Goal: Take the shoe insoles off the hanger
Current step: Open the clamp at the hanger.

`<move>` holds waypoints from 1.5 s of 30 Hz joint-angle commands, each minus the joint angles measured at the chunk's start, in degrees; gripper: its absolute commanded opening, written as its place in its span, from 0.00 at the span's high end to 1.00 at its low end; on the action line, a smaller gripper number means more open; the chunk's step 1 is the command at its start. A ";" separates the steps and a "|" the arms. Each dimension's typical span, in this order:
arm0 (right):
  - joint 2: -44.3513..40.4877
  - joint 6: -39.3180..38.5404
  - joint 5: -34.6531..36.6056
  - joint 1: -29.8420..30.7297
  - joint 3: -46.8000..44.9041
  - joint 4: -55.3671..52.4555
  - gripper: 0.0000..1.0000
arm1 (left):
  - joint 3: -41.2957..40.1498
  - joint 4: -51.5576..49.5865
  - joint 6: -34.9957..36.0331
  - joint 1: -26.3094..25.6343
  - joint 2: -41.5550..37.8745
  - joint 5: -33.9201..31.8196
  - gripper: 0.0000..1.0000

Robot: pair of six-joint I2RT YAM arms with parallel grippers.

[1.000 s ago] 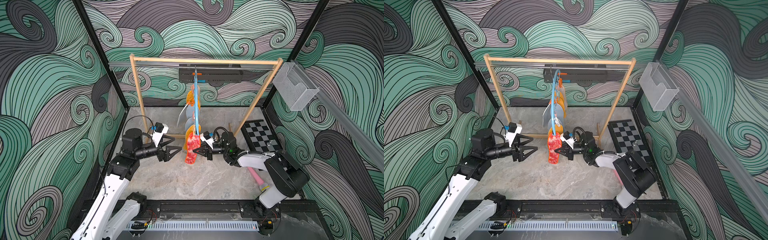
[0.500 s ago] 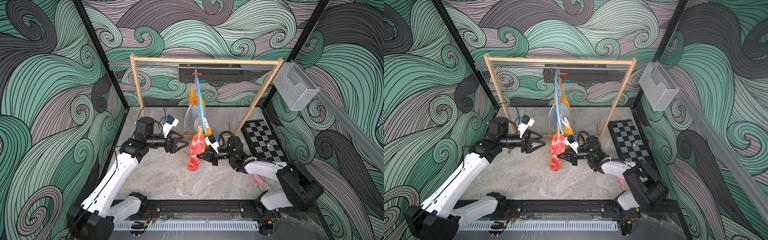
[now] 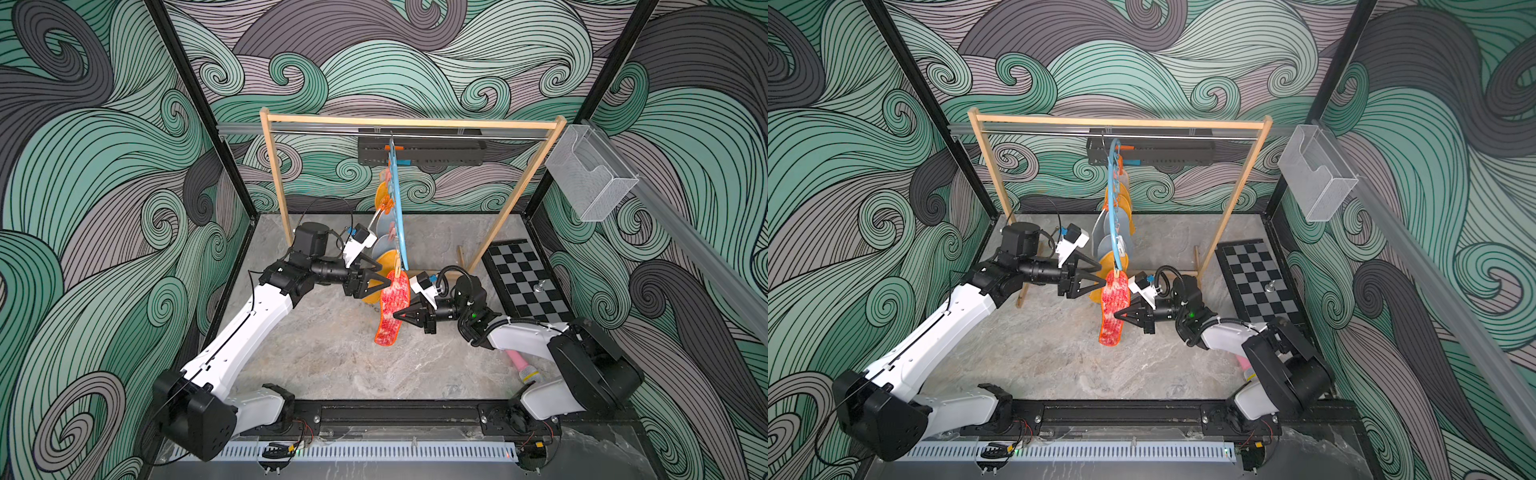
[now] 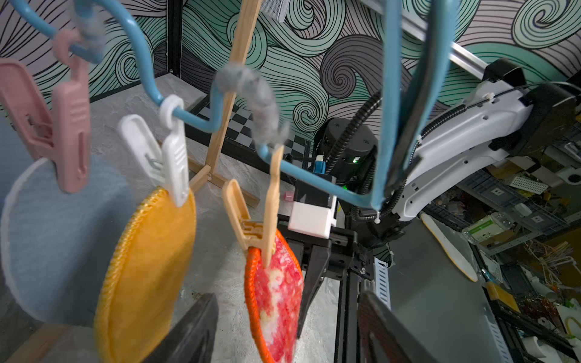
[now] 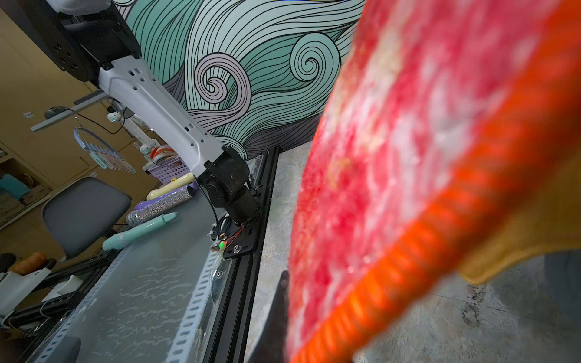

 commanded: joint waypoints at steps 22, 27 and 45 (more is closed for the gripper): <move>-0.51 -0.16 -1.08 0.68 -0.01 1.62 0.98 | 6.83 16.14 -9.51 -1.65 11.72 6.07 0.53; -0.48 -0.63 -1.00 0.84 0.10 1.23 0.98 | 6.65 17.49 -10.34 -1.64 11.52 5.60 0.66; 1.97 7.94 6.22 1.86 -1.37 0.91 1.00 | 6.43 14.37 -8.43 -1.63 11.71 1.84 0.99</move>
